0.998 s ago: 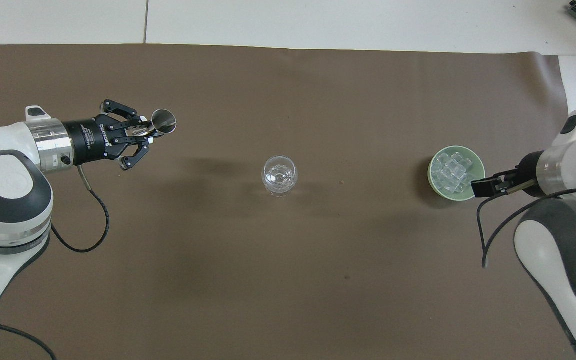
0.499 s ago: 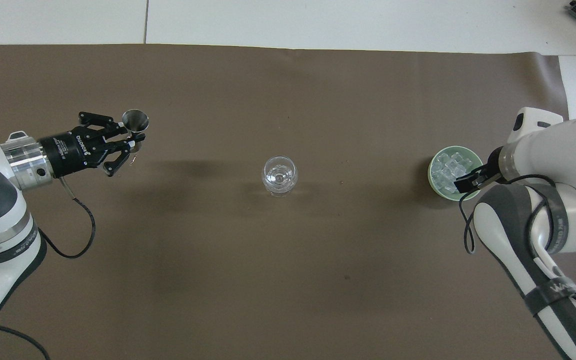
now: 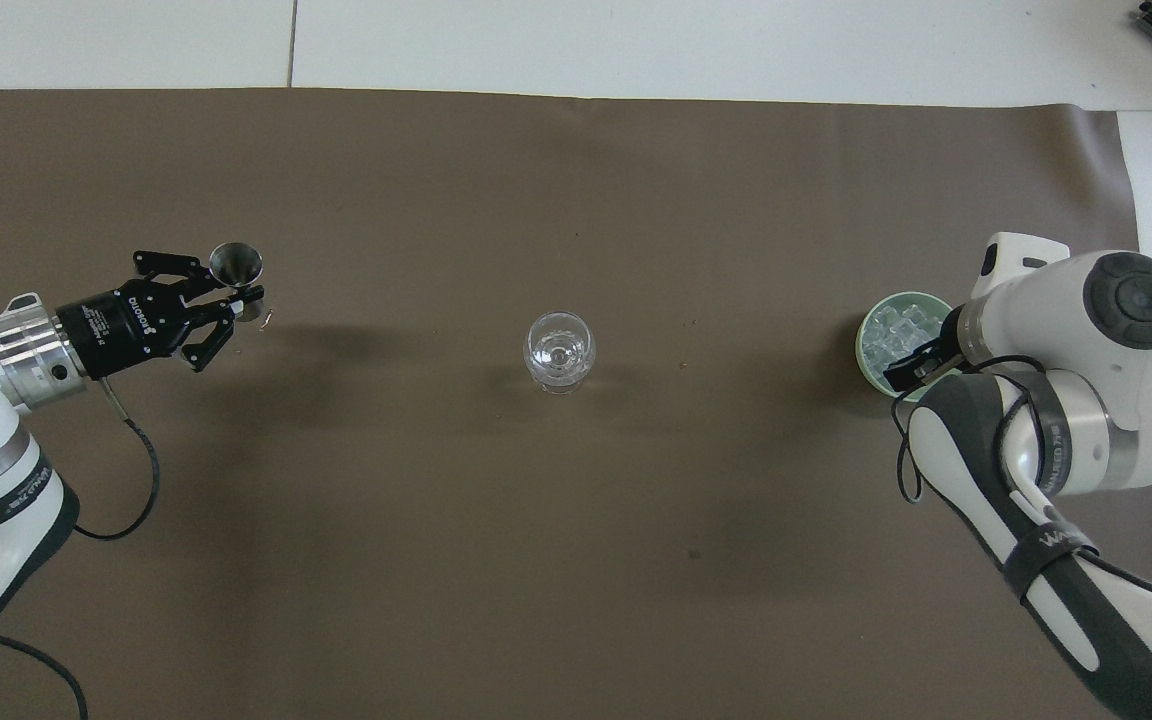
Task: Pour wine and add ice with both arms
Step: 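Lower the right gripper into the ice bowl while the left gripper withdraws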
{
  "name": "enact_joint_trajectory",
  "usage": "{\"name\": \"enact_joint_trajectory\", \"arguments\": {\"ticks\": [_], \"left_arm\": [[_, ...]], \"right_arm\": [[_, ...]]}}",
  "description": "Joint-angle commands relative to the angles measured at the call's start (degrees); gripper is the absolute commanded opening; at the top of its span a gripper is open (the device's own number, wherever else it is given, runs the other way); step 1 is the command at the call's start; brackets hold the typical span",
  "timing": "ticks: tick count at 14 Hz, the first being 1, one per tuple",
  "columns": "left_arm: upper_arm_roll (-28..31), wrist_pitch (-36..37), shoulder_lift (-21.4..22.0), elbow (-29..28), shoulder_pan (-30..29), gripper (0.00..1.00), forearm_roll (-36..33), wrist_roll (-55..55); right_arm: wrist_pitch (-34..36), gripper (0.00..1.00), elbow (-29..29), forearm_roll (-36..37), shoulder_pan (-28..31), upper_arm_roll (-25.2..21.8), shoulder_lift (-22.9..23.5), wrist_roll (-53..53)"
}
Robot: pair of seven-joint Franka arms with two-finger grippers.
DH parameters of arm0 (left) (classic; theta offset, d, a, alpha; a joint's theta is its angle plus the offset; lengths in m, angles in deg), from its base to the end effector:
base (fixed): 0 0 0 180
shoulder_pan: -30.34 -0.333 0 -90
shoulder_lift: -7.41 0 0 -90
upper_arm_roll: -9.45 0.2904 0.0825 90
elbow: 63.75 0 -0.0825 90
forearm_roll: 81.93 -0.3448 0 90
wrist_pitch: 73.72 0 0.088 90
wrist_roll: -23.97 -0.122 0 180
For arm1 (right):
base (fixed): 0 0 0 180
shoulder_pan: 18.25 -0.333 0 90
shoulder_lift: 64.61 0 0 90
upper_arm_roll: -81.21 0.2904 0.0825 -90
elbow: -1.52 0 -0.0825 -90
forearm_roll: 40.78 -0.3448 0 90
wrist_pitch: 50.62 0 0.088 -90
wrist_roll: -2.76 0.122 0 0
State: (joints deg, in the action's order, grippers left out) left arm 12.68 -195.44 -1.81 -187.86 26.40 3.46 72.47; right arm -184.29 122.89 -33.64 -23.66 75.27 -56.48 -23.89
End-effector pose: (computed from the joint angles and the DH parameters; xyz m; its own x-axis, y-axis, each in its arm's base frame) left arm 0.5363 0.0093 0.3307 -0.1338 0.4022 -0.9057 0.8891 0.4525 0.0696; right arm 0.5380 -0.0078 0.3385 0.8571 0.5150 0.0113 0.5094 -0.8507 0.1293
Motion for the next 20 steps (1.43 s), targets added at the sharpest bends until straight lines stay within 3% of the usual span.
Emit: {"name": "enact_joint_trajectory", "arguments": {"ticks": [1,2,9,17,20], "left_arm": [[-0.4,5.0,-1.5,-0.3,-3.8,0.00,2.5,-4.9],[-0.4,6.0,-2.1,-0.3,-4.4,0.00,2.5,-5.7],[-0.4,10.1,-4.9,-2.8,-7.5,0.00,5.3,-13.2],[-0.4,16.6,-9.1,-3.9,-11.3,0.00,8.1,-19.0],[-0.4,16.4,-9.1,-4.4,-11.3,0.00,8.1,-19.5]], "right_arm": [[-3.1,0.82,2.3,1.1,0.0,0.0,-0.5,-1.2],[-3.7,0.73,2.5,1.1,0.0,0.0,-0.1,-1.2],[-4.7,0.51,2.4,1.1,0.0,0.0,0.1,-0.8],[-6.2,0.51,2.5,1.1,0.0,0.0,0.8,-0.5],[-6.2,0.46,2.6,1.1,0.0,0.0,1.2,-0.6]]}}
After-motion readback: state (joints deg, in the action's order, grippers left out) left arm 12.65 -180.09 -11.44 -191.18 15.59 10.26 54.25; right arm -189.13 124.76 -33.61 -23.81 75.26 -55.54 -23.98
